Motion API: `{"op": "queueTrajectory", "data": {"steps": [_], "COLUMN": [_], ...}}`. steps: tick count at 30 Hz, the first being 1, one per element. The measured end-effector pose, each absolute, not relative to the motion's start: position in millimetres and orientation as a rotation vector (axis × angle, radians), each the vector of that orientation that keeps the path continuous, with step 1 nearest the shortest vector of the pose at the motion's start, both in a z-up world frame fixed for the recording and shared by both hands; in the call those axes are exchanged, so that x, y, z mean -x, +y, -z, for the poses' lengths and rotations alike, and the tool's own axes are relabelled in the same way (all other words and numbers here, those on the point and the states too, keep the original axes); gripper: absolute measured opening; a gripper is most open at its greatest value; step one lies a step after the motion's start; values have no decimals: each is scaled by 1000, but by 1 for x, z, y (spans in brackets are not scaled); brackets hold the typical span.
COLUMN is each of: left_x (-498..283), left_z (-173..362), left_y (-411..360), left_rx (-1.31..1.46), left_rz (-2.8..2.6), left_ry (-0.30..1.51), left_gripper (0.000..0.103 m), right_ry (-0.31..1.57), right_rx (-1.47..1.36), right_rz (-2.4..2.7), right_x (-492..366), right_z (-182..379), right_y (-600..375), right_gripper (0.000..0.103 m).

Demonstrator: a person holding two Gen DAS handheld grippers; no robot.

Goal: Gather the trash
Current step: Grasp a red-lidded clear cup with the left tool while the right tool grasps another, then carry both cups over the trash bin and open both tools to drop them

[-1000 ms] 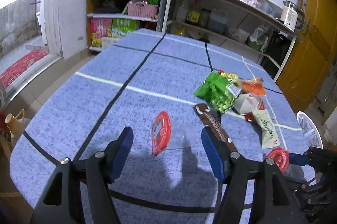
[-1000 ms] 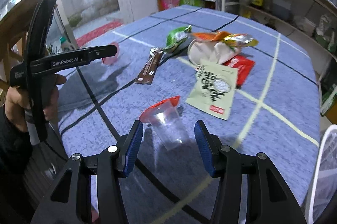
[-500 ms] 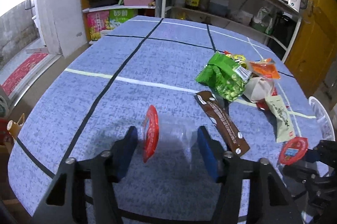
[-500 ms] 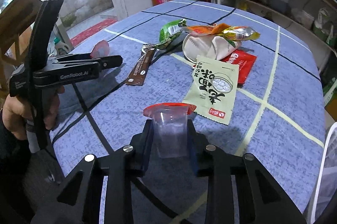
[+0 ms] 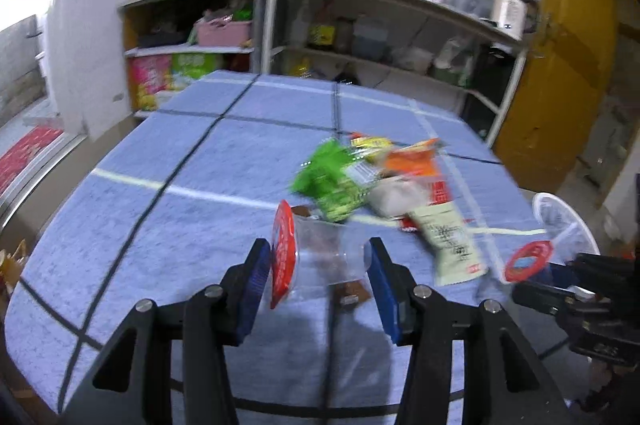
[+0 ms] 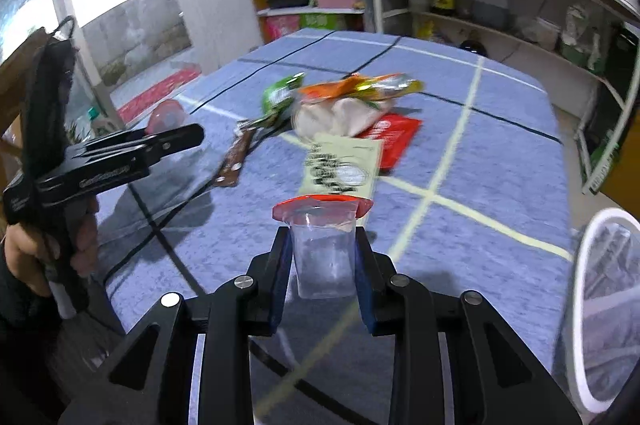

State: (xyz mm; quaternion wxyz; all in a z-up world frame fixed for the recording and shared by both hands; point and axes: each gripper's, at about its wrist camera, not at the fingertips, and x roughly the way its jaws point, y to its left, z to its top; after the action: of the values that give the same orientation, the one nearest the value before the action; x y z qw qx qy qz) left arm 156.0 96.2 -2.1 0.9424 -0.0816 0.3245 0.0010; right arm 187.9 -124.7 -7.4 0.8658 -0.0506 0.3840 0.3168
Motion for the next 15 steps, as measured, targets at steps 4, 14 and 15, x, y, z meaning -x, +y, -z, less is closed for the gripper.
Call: {"op": "queueTrajectory", "data": {"steps": [4,14,15], "left_x": [-161,-187,-190], "left_z": [-10,-23,-23], "left_y": [67,-23,-34], "left_rx": [144,88,79], "left_rz": [71,245,267], "left_ry": [642,655,658], "left_gripper": [51,51,51], "right_ry": [793,765,764], "right_rx": [68,-36,-52], "right_rz": [-606,-426,-398], "right_x": [-190,-190,-190], "right_z": [2,-6,-6], "right_y": [-153,-242,-254], "right_gripper": [30,31,31]}}
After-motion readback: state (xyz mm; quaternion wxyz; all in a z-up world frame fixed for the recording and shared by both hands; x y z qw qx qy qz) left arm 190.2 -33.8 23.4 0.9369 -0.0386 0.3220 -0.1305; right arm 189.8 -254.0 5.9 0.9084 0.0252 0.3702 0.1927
